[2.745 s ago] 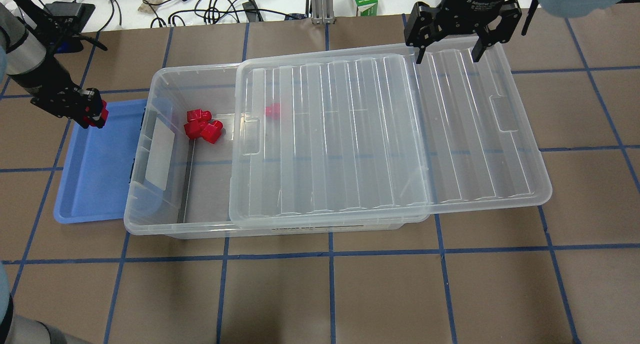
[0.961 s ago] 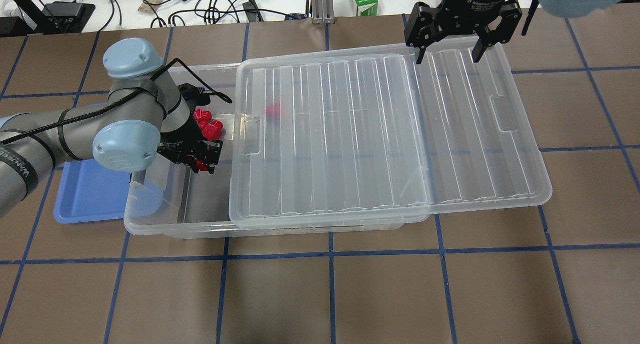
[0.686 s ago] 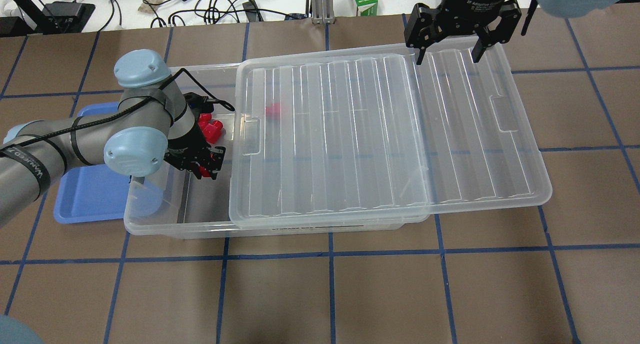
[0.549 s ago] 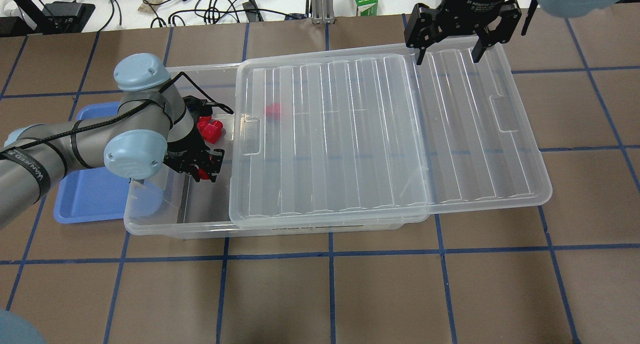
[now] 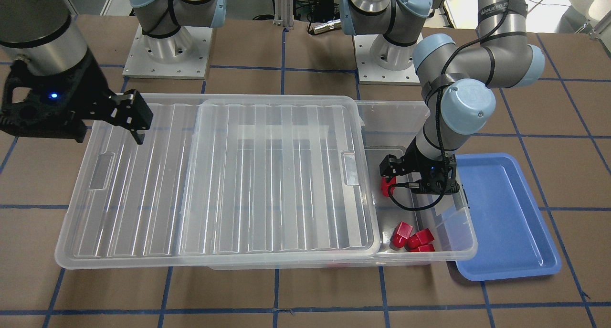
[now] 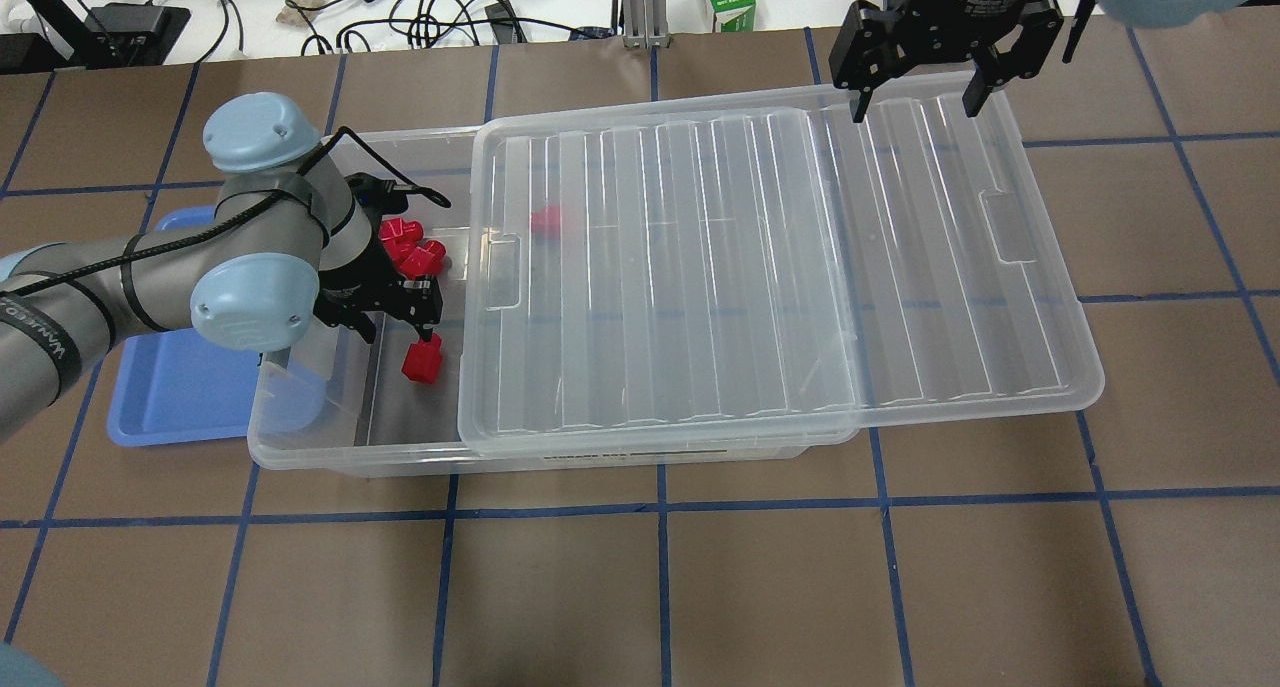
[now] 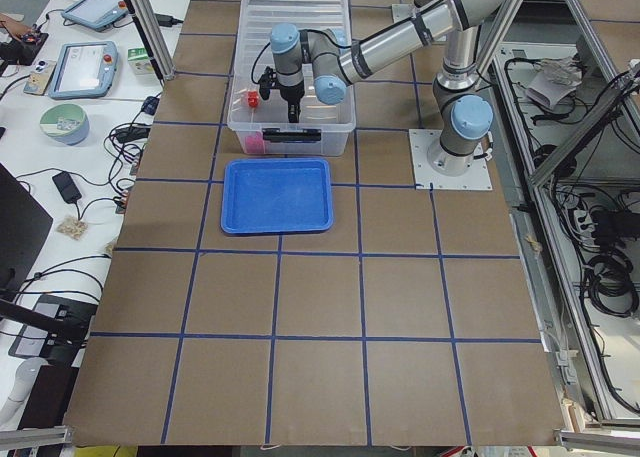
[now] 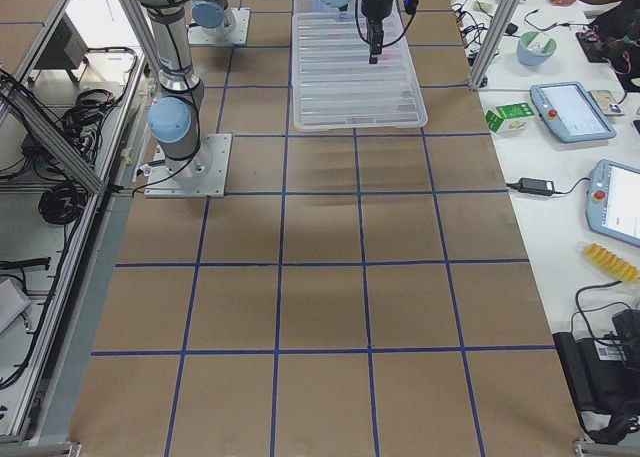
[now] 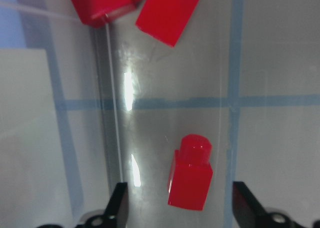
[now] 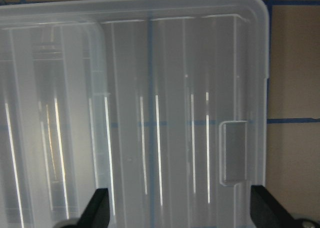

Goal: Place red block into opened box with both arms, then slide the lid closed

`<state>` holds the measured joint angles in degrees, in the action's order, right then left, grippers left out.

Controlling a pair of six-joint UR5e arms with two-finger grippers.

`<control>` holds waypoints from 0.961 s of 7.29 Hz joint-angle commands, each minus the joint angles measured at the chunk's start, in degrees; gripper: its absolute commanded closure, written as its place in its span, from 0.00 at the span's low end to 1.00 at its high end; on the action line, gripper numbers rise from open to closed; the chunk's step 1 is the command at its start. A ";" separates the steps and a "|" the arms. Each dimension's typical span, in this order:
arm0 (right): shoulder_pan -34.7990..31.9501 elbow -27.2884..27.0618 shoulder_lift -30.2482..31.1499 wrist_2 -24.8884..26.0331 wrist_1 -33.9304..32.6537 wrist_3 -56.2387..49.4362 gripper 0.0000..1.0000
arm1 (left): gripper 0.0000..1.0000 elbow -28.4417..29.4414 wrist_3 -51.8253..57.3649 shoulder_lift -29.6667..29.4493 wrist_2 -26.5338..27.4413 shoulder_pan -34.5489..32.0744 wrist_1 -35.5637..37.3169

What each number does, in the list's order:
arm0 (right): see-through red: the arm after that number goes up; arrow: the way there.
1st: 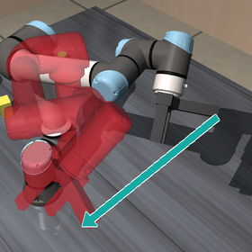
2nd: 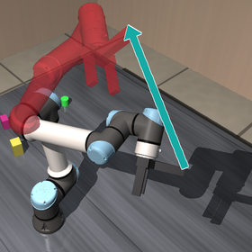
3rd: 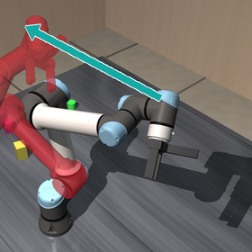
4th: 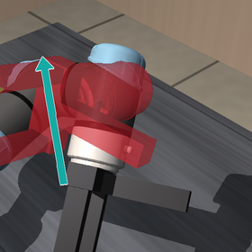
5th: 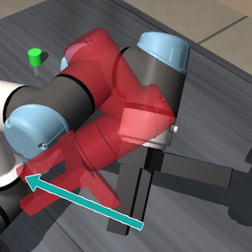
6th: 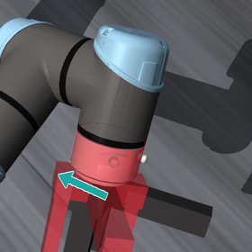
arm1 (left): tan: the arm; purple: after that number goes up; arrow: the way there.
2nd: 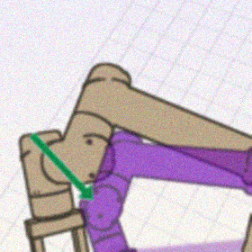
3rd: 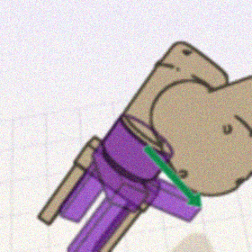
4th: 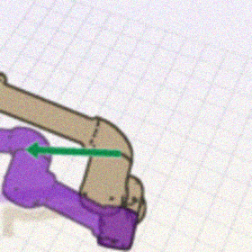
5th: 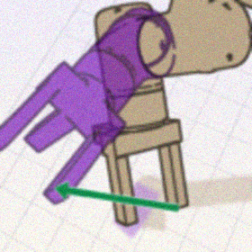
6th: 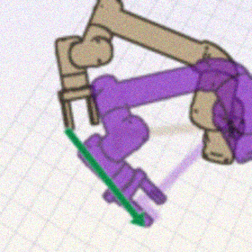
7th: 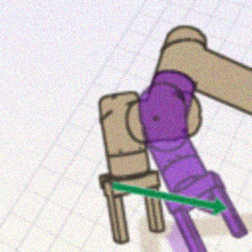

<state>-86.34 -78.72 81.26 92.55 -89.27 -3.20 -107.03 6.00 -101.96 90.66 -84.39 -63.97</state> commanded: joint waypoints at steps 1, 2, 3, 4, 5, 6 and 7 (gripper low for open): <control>8.25 -2.39 -0.05 3.67 0.50 -11.50 0.00 | 0.00 10.12 -0.11 4.03 0.05 -0.68 -13.84; 12.99 -5.02 -0.14 3.95 -1.24 -16.35 0.00 | 0.00 14.18 -0.11 6.05 0.05 -1.03 -17.56; 16.78 -8.09 -0.31 3.87 -5.34 -20.05 0.00 | 0.00 16.57 -0.11 7.90 -0.04 -1.47 -21.51; 17.60 -11.69 -0.40 3.95 -8.60 -21.31 0.00 | 0.00 17.46 -0.02 9.92 0.13 -2.70 -22.42; 17.69 -14.59 -0.40 3.78 -10.90 -21.24 0.00 | 0.00 17.56 -0.02 11.68 0.13 -3.40 -22.34; 17.61 -16.71 -0.49 3.69 -13.53 -21.15 0.00 | 0.00 17.30 -0.02 11.18 0.13 -3.41 -21.91; 17.17 -18.04 0.03 3.69 -13.82 -20.54 0.00 | 0.00 16.68 0.06 12.74 0.05 -3.67 -22.77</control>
<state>-68.93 -94.44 80.94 96.29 -101.50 -24.11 -89.91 5.99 -90.62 90.77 -87.71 -86.09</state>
